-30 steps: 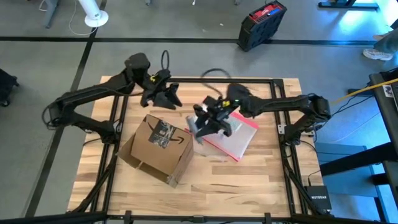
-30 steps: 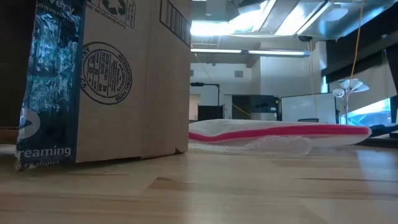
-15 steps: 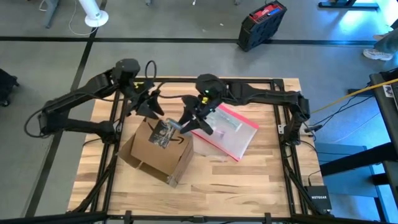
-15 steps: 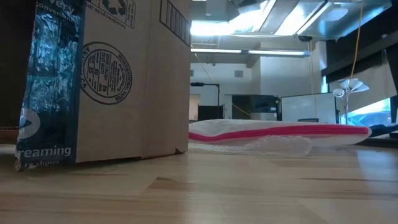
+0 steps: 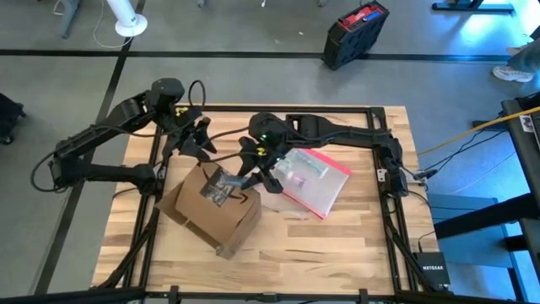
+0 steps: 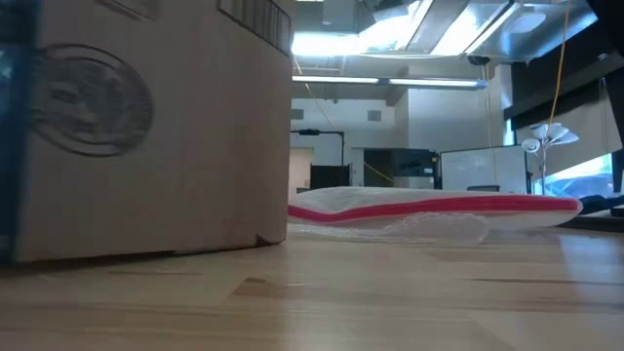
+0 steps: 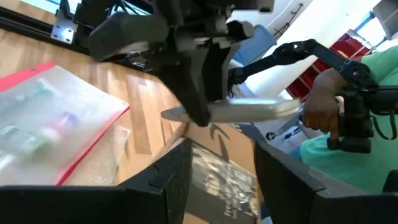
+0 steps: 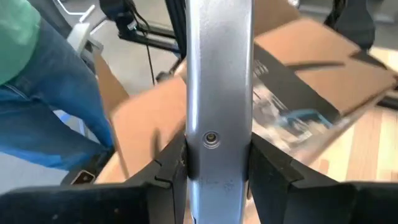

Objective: Unpack boxes
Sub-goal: Break down the cardboard box with the gray cutter until it is fully flat

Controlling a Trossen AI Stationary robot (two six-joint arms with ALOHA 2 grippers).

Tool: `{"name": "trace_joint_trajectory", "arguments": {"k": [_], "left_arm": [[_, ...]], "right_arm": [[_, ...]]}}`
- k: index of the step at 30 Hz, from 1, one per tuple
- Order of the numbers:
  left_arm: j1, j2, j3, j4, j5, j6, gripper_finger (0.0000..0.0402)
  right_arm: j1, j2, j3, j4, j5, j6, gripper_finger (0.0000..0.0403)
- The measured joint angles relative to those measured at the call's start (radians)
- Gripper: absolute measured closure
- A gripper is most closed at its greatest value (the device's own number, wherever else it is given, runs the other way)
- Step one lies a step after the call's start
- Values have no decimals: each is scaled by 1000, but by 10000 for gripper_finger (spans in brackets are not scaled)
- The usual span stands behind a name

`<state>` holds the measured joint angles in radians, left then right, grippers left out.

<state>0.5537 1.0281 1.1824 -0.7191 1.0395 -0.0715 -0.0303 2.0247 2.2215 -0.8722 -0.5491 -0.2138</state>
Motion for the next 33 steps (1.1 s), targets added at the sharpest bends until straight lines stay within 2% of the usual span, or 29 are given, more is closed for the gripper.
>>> {"name": "trace_joint_trajectory", "arguments": {"k": [4,9,15,20,26,33], "left_arm": [[10,3,0,-1,-1,10,237],[13,4,0,-30,-4,29,237],[9,2,0,-189,-4,99,237],[2,-23,0,-277,-16,109,237],[4,-82,0,-361,-122,125,237],[3,-125,0,-494,-148,50,237]], "right_arm": [[-3,2,0,-35,16,-20,278],[1,2,-1,-129,100,-107,273],[12,1,-1,-212,220,-174,272],[10,-10,-1,-235,252,-152,272],[10,-35,-1,-279,270,-128,272],[11,-74,-1,-414,260,-107,272]]}}
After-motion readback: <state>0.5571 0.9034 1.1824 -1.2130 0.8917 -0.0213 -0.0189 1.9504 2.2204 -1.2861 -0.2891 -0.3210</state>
